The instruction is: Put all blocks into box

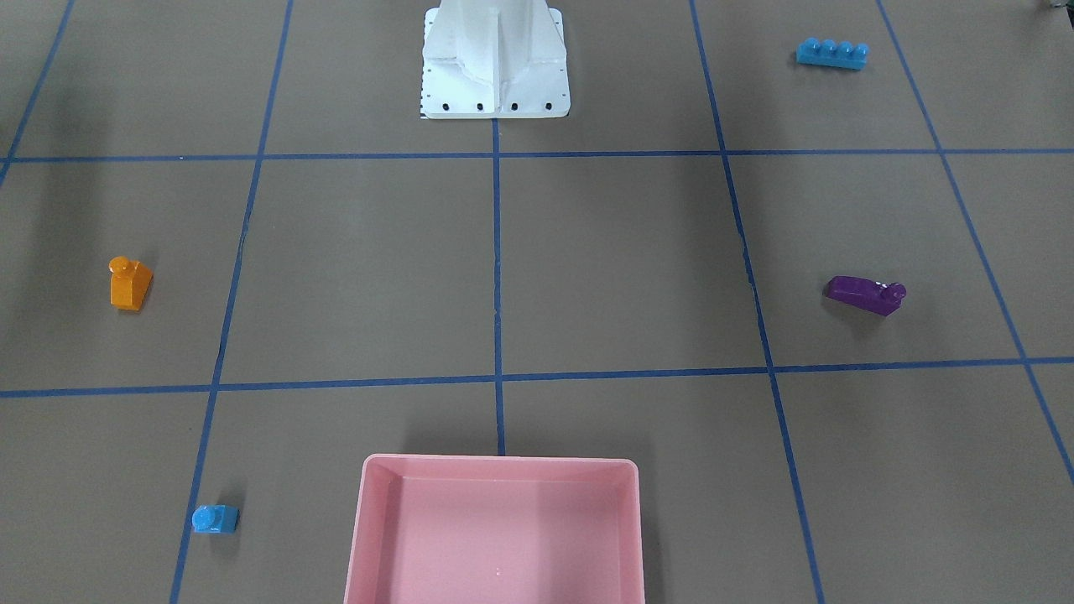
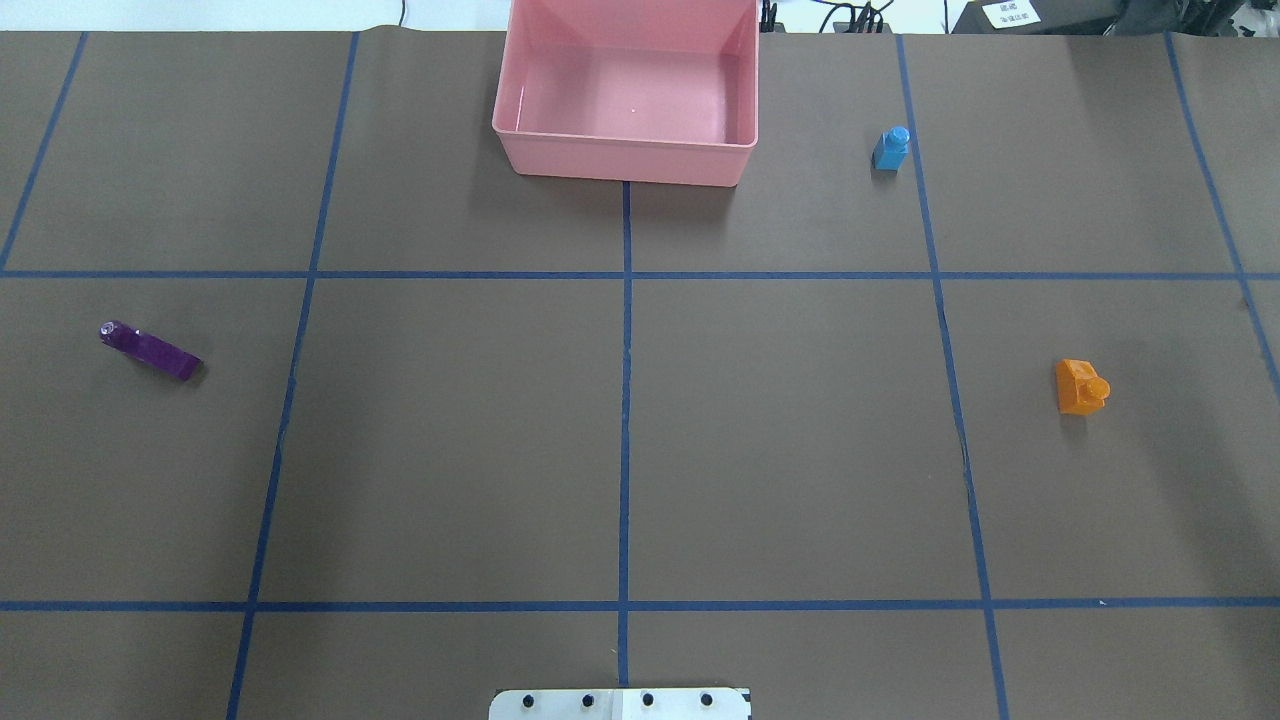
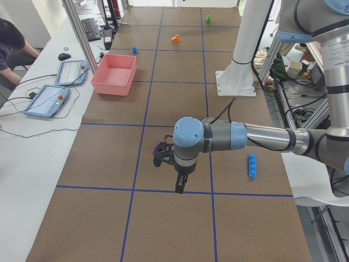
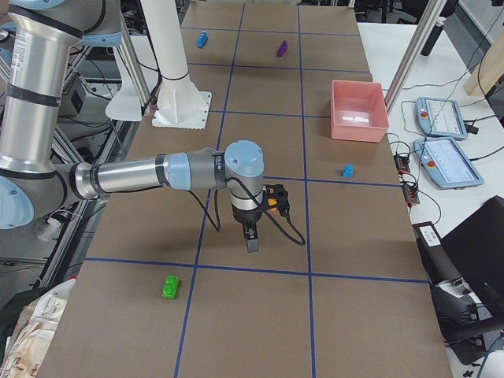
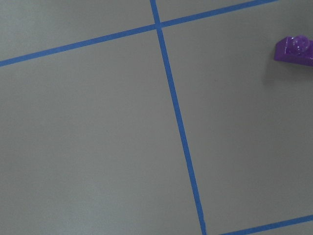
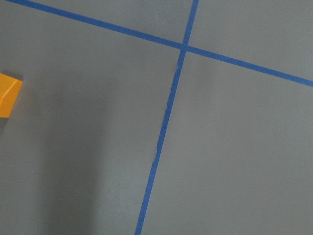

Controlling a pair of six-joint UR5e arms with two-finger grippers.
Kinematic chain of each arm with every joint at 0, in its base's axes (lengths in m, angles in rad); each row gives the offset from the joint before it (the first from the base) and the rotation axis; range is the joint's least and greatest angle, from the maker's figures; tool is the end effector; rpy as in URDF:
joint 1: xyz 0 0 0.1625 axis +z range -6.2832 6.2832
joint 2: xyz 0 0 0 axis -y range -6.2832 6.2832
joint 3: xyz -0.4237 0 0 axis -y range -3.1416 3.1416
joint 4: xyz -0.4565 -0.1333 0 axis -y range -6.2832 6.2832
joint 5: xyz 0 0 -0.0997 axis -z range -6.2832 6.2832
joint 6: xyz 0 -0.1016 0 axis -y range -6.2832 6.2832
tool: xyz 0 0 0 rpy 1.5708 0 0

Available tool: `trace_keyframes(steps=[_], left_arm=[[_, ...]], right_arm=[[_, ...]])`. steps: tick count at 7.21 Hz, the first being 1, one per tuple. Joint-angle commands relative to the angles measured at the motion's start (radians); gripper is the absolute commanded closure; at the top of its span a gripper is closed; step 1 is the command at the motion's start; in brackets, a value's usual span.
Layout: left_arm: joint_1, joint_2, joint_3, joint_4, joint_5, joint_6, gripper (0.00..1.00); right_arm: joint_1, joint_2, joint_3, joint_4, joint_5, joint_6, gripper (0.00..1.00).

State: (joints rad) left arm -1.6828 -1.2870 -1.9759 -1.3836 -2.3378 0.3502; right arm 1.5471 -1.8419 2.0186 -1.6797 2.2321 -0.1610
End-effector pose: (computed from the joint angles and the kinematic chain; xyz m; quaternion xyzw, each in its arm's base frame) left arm -0.1104 -0.4195 0.5936 0.0559 0.3710 0.0979 0.9218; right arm 0.0604 -0.4424 0.5637 0.0542 -0.3215 -0.0981 0.9402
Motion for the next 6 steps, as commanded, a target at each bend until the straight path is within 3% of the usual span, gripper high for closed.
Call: trace_keyframes(steps=[1,4,6], left_arm=[[0.002,0.002,0.000,0.000,-0.002,0.000,0.00],[0.002,0.000,-0.008,-0.002,-0.002,-0.004,0.00],[0.000,-0.003,-0.005,-0.131,-0.003,-0.008,0.00]], right_arm=[[-0.001,0.000,-0.001,0.000,0.000,0.001,0.00],[-0.001,0.016,0.003,0.003,0.006,0.008,0.00],[0.014,0.090,0.021,0.003,0.023,0.017,0.00]])
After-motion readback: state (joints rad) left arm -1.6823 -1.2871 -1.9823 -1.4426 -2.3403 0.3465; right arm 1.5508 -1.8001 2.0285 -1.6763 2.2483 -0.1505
